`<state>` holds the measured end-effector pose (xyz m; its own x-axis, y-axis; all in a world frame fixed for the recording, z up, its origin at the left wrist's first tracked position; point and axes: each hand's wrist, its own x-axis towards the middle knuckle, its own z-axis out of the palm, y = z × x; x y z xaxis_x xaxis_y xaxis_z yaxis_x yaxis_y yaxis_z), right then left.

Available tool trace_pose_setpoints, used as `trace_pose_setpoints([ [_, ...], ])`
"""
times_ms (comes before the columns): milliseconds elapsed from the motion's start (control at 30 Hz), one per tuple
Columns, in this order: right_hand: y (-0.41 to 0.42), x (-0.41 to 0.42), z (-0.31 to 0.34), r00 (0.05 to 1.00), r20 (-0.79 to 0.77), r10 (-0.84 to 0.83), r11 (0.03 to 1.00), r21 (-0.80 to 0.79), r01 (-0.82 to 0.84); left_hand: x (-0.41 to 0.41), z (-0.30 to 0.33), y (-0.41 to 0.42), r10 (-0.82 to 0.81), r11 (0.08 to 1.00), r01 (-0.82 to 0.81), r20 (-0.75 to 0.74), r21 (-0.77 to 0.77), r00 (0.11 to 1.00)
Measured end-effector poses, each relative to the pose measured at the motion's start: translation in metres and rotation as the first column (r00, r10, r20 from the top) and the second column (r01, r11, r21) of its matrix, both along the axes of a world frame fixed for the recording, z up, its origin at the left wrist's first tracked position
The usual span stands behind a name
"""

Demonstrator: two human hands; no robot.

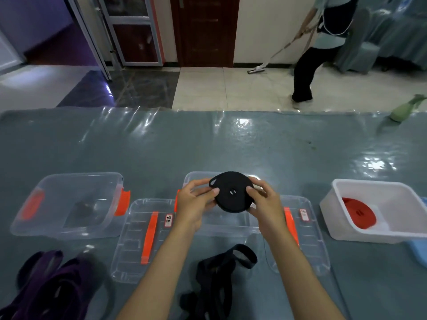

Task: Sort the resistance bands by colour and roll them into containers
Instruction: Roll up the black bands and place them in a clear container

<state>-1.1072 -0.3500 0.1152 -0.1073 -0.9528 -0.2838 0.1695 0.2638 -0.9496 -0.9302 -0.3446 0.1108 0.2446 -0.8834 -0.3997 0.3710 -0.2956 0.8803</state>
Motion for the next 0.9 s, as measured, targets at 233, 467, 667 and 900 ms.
trace_pose_setpoints([
  [233,-0.047,-0.013,-0.067,0.847,-0.473,0.244,0.961,0.236,-0.145,0.006,-0.071,-0.047,-0.134,0.979,0.074,0.327,0.191,0.935],
  [467,-0.086,0.007,-0.101,0.576,-0.59,0.566,0.812,0.521,-0.264,0.005,-0.124,-0.087,-0.276,0.932,0.112,0.473,0.346,0.837],
  [667,-0.106,0.023,-0.134,0.457,-0.564,0.688,0.718,0.618,-0.32,0.009,-0.16,-0.105,-0.396,0.877,0.139,0.527,0.46,0.752],
  [900,-0.108,0.021,-0.164,0.517,-0.59,0.62,0.772,0.574,-0.271,0.011,-0.177,-0.114,-0.458,0.858,0.149,0.6,0.492,0.656],
])
